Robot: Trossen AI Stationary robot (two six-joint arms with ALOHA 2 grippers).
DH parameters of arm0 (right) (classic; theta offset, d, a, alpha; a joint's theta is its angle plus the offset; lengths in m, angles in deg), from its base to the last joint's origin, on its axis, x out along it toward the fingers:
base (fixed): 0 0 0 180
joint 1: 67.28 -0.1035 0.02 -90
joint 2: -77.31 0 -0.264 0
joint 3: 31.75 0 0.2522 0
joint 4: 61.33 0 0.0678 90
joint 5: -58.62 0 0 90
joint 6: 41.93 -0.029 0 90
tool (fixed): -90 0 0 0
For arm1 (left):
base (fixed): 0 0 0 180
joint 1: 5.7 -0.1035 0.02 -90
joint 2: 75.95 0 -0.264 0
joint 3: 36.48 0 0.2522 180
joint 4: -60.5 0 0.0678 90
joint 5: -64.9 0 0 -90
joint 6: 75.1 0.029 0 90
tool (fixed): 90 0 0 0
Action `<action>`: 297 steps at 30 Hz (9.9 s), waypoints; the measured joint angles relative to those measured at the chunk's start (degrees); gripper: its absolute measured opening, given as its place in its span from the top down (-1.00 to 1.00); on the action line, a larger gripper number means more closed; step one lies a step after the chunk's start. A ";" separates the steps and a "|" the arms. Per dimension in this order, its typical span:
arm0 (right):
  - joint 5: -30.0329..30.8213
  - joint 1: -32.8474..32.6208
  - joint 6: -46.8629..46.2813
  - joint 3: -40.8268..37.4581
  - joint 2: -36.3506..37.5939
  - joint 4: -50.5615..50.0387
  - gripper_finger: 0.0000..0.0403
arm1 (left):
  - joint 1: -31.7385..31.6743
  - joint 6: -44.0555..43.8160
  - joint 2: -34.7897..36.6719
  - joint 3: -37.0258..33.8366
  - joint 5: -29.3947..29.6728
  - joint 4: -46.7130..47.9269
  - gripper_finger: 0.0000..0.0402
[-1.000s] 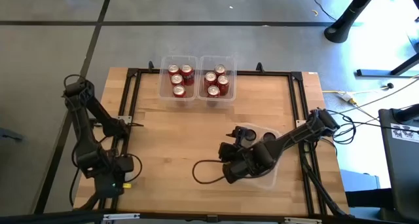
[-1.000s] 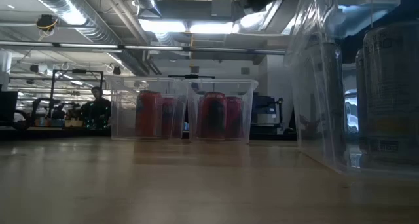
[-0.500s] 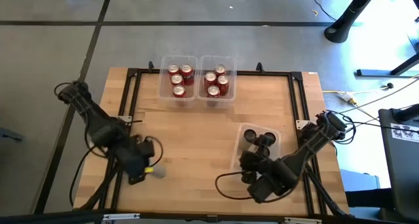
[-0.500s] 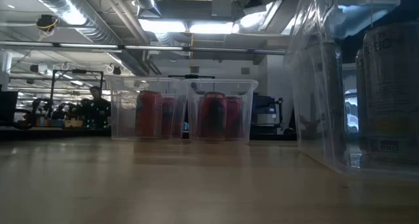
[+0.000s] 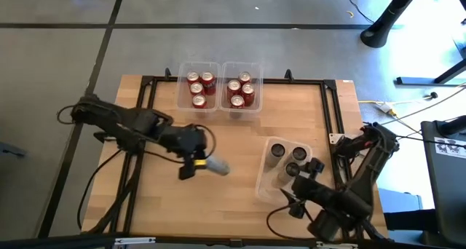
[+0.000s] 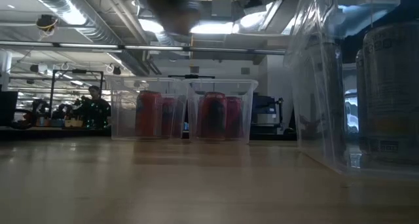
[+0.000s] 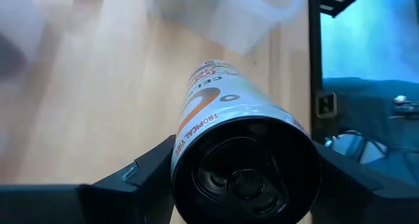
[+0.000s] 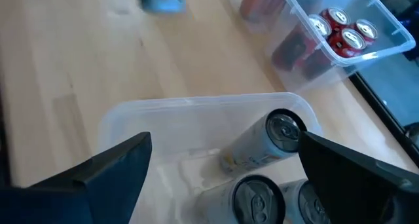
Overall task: Sort soda cans
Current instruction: Put the white-yellow soda can into the bottom transparent bin, then move the bottom transparent bin to the top right of the table
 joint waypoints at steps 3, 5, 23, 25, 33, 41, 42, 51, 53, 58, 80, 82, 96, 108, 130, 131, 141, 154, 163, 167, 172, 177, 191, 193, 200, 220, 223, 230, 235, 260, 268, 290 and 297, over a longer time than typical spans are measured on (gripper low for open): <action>0.63 -1.27 0.20 0.00 0.74 -0.02 -0.89 | -2.65 4.55 -5.50 4.96 -1.18 -1.18 -0.25; 1.06 -2.08 0.53 0.00 1.10 -0.02 -0.89 | -3.83 7.08 -9.30 9.14 -1.24 -1.08 -0.25; 9.12 -9.45 -2.03 0.04 2.62 -0.06 -0.89 | -8.04 15.43 -34.76 40.16 -3.44 -0.72 -0.25; 10.24 -10.97 -4.20 0.11 2.70 -0.02 -0.89 | -8.35 13.75 -35.74 40.36 -3.67 -1.08 -0.25; 10.44 -13.26 -9.04 0.04 2.25 0.00 -0.89 | -9.27 10.26 -36.70 39.54 -4.24 -1.87 -0.25; 12.84 -13.14 -7.56 0.04 2.25 0.01 -0.89 | -9.49 11.12 -38.50 38.47 -4.74 -5.05 -0.25; 12.91 -13.17 -7.54 0.04 2.25 0.04 -0.89 | -9.56 11.16 -38.83 38.35 -4.47 -4.59 -0.25; 12.98 -13.10 -7.50 0.00 2.25 0.02 -0.89 | -10.10 11.54 -41.94 38.42 -4.95 -5.25 -0.25; 13.04 -13.10 -7.48 0.00 2.25 0.00 -0.89 | -10.15 11.58 -42.58 38.42 -5.17 -5.64 -0.25; 14.41 -13.13 -7.45 0.00 2.25 0.00 -0.89 | -10.23 12.57 -43.48 38.42 -5.27 -6.01 -0.25; 12.39 -4.16 -5.95 -3.78 -0.31 0.01 -0.89 | -10.45 17.53 -44.43 38.74 -5.30 -1.16 -0.25; 11.85 -2.43 -6.03 -5.74 -0.31 0.03 -0.89 | -10.45 17.57 -43.93 38.74 -5.35 -0.41 -0.25; 1.31 6.29 -0.85 -11.76 -0.31 5.20 -0.81 | -9.82 20.47 -39.89 38.85 -5.14 -0.21 -0.25; -1.20 6.37 6.35 -16.58 -0.22 13.34 0.84 | -8.51 24.68 -39.39 38.83 -5.10 -1.18 -0.25; 3.95 7.90 8.02 -24.52 -0.24 26.35 0.97 | -8.20 26.77 -39.43 38.66 -4.75 -6.12 -0.25; 3.95 7.90 8.02 -24.52 -0.24 26.46 0.97 | -8.20 26.64 -39.47 38.30 -4.77 -6.92 -0.25; 3.18 7.83 8.11 -24.11 -0.26 26.92 0.95 | -8.20 25.89 -39.69 38.11 -4.97 -9.70 -0.24; 2.32 0.93 7.96 -10.44 -0.26 16.04 0.95 | -8.20 26.03 -40.67 37.02 -3.27 -9.03 -0.24; 5.80 -2.39 4.27 -8.91 -0.26 14.94 0.95 | -8.25 26.30 -44.11 37.02 -2.28 -10.64 -0.24; 6.22 -2.44 2.96 -9.38 -0.26 15.01 0.95 | -8.25 26.14 -46.43 37.02 -2.35 -12.02 -0.24; 6.25 -2.33 2.93 -9.38 -0.26 15.16 0.95 | -8.84 25.68 -49.07 37.02 -2.34 -12.32 -0.24; 6.31 -2.33 2.91 -9.42 -0.26 15.29 0.95 | -9.50 25.57 -50.52 37.08 -2.31 -12.96 -0.24; 4.14 -2.29 2.95 -9.44 -0.26 15.42 0.95 | -9.02 26.08 -48.54 37.13 -2.18 -11.40 -0.73; 3.76 -2.27 2.95 -9.44 -0.26 15.60 0.95 | -8.65 25.89 -46.70 37.14 -2.13 -10.21 -0.72; -2.94 0.18 4.07 -9.44 -0.26 20.66 0.94 | -5.68 24.72 -39.38 37.15 3.69 -0.86 -0.72; -30.19 10.94 13.52 -9.46 -4.94 37.83 0.02 | 14.82 2.77 -29.82 27.56 32.21 30.07 -0.74; -30.00 11.73 12.37 -9.44 -5.82 36.71 0.02 | 16.76 -2.34 -25.97 20.07 32.86 28.18 -0.74; -29.74 12.57 13.45 -9.44 -7.39 33.31 0.02 | 18.49 -9.34 -16.24 3.04 33.15 16.47 -0.74; -29.76 12.38 17.24 -9.44 -7.50 33.60 0.24 | 18.31 -9.91 -13.42 -2.91 33.09 10.82 -0.74; -24.69 15.72 25.43 -9.50 -7.35 9.19 0.88 | 17.57 -5.57 -13.49 -5.06 33.04 8.18 -0.74; -23.04 17.86 24.59 -9.60 -7.45 2.79 0.88 | 17.68 -5.68 -13.53 -5.06 33.04 8.45 -0.74; -17.19 32.85 43.18 -34.48 12.10 13.90 0.89 | 17.52 -2.34 -13.53 -5.04 33.00 8.41 -0.74; -13.52 40.88 54.92 -36.57 13.14 17.14 0.89 | 17.52 -2.17 -13.53 -5.04 33.00 8.49 -0.74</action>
